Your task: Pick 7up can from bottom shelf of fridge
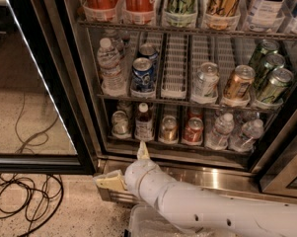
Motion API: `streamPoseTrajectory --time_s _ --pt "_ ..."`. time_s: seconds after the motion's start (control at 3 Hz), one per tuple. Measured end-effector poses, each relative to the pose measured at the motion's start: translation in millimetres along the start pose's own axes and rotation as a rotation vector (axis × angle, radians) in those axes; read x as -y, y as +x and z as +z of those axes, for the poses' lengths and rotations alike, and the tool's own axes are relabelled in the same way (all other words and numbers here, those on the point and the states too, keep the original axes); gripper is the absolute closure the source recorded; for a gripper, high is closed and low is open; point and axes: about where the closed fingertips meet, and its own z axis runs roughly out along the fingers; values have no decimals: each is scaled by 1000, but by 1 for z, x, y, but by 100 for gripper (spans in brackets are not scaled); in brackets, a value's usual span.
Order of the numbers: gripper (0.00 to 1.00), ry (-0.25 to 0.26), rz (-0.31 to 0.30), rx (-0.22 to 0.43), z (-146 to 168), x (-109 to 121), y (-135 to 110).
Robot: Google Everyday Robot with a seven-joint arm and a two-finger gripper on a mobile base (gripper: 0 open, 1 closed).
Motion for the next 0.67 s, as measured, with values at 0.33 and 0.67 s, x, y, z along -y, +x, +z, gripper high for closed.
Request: streamPoseTrajectory --time_s 0.33,0.67 --pt "0 41 25 39 23 -8 16" --pt "0 118 38 58 22 13 14"
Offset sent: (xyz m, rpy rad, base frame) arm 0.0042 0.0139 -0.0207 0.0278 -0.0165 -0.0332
